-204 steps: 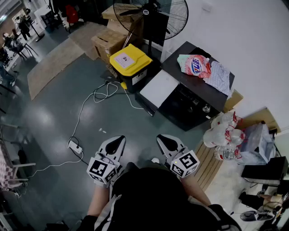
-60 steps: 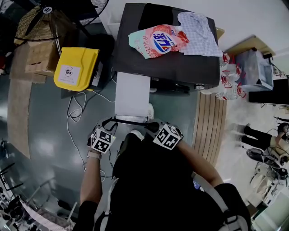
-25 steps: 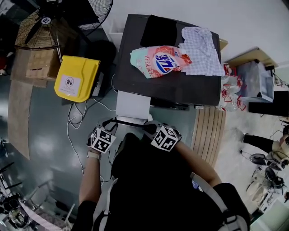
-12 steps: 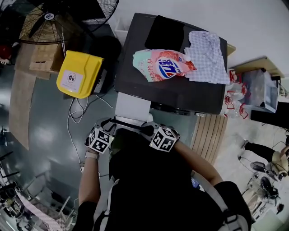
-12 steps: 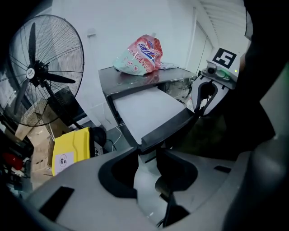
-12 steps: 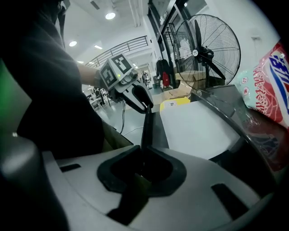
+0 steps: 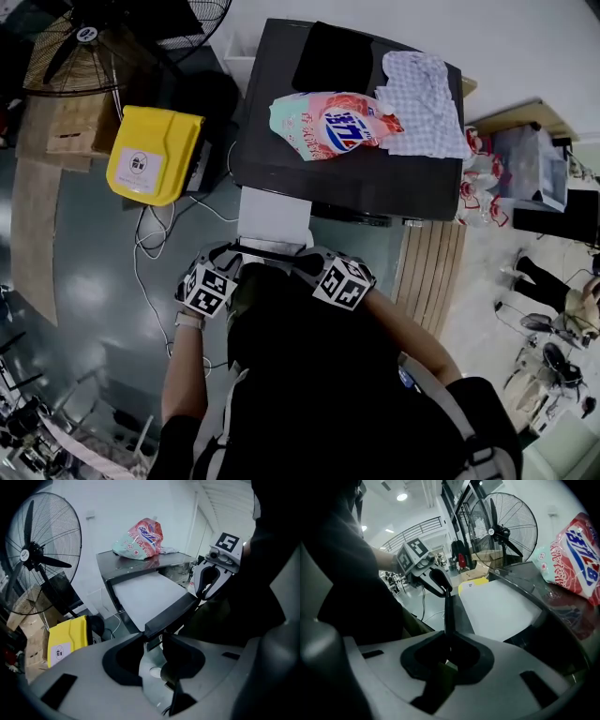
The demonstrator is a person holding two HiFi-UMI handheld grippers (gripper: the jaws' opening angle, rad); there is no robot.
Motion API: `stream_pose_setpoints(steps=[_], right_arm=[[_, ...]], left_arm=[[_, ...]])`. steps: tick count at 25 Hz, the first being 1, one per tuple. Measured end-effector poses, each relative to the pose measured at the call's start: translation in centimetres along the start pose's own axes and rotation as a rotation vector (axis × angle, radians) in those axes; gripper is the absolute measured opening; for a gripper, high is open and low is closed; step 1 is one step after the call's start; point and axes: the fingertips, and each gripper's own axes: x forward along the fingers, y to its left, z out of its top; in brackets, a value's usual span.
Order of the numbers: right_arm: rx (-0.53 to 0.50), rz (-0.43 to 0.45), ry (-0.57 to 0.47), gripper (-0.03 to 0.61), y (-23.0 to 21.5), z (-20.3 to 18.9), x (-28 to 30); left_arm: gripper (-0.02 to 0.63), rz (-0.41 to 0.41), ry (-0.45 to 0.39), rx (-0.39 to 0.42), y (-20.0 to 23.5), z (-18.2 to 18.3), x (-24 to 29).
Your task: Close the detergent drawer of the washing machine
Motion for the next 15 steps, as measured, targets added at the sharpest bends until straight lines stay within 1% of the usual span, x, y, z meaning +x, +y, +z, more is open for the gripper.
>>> stream_pose_setpoints(steps=[6, 10, 13, 15], right_arm=[[0.100, -0.130, 0.015, 0.075, -0.28, 0.03, -0.05], [0.165, -0.241, 0.017, 0.089, -0.45, -0.11, -0.17], [0.189, -0.316, 0.023, 0.101, -0.53, -0.28, -0.09], [0.191, -0.360, 0.035, 0.106, -0.51, -0.36, -0.13]], left_arm=[[0.119, -0.071, -0.022, 0.058, 0.05, -0.16, -0.17], [0.110, -0.109, -0.047, 0.114, 0.02, -0.12, -0.21], [0.109, -0.121, -0.058, 0.161, -0.08, -0.20, -0.05], [0.109, -0.120, -0.062, 0.175, -0.18, -0.32, 0.02]])
